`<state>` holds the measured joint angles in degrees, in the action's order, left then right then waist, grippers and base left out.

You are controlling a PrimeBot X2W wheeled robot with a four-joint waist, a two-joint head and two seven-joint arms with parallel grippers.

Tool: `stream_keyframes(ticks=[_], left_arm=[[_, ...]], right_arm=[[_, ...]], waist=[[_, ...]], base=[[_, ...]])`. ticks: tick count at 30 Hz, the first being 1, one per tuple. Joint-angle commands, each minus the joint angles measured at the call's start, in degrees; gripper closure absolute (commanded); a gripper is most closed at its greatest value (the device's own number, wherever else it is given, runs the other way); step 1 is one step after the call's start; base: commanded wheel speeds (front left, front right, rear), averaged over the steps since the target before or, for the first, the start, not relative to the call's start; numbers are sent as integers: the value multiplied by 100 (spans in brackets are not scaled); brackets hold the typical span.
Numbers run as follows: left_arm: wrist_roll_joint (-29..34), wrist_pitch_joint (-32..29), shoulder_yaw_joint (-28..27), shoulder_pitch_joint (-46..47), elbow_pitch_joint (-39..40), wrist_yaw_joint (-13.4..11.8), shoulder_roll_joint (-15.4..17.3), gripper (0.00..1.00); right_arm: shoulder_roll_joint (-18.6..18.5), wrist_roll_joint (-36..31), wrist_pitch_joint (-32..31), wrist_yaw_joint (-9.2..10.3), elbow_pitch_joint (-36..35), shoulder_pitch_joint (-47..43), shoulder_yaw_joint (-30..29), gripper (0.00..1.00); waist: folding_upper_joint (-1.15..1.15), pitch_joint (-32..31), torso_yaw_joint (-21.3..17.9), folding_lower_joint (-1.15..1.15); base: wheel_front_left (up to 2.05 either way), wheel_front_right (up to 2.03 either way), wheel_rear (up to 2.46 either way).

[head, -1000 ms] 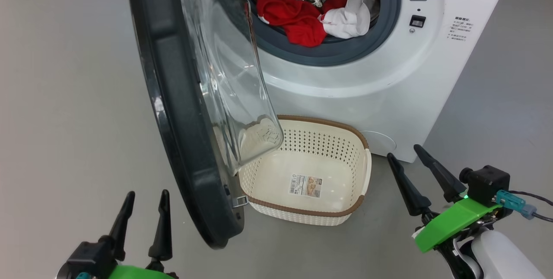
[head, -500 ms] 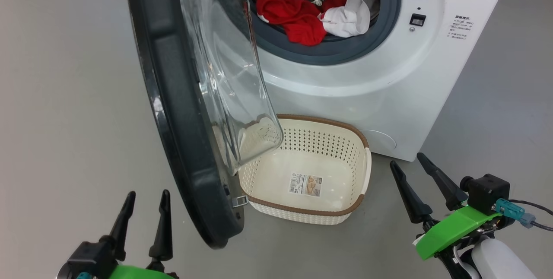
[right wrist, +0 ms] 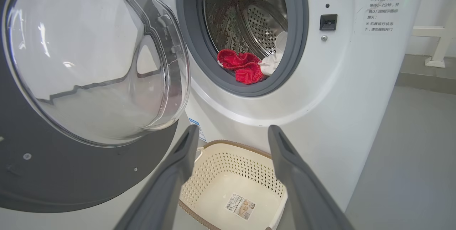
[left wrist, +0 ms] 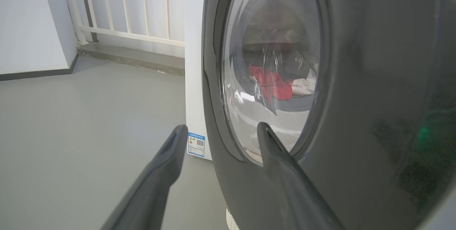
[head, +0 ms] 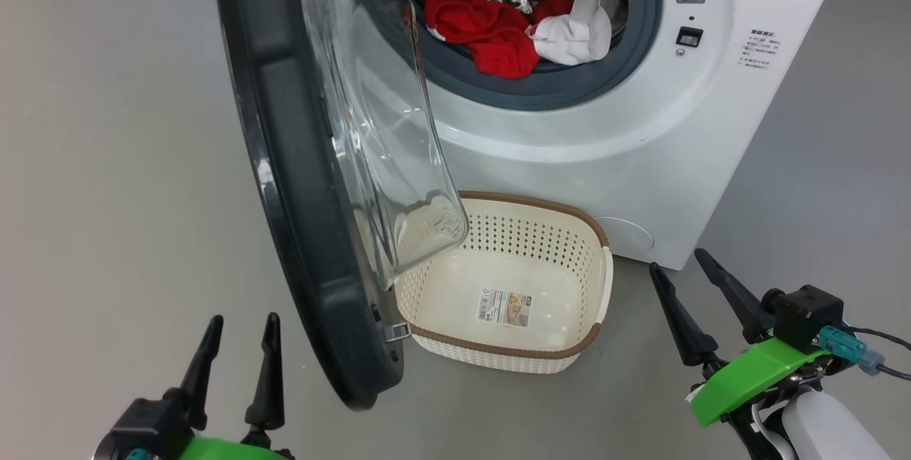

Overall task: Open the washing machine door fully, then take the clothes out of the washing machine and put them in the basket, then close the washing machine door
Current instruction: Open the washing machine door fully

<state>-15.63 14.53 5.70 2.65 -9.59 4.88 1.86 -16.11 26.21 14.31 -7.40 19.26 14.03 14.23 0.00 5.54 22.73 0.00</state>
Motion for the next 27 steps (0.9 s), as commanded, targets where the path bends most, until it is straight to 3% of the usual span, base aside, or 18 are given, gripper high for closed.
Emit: stream_keyframes(ticks=[1,6,7,12,19,27], left_arm=[[35,47,-188,134,142,1,101,0],[-50,47,-279,197,233,-28,101,1],[-70,47,-324,216,279,-46,101,97],[-72,47,-634,332,851,-137,101,100],[-31,47,-780,452,2341,-290,101,100],[-65,47,58,253,3401,-267,101,100]], right_arm=[[9,-159,69,-9,-112,-42,81,0],[44,-258,69,-9,-119,-64,20,0],[47,-265,69,-9,-118,-69,16,0],[54,-285,69,-9,-102,-80,11,0],[48,-325,69,-9,-129,-90,-43,0],[87,-426,69,-9,-212,-60,-140,0]], waist=[[0,1,5,0],[0,4,9,0],[0,3,10,0],[0,-2,14,0],[0,0,22,0],[0,11,0,0]], base=[[0,0,0],[0,0,0],[0,0,0],[0,0,0],[0,0,0],[0,0,0]])
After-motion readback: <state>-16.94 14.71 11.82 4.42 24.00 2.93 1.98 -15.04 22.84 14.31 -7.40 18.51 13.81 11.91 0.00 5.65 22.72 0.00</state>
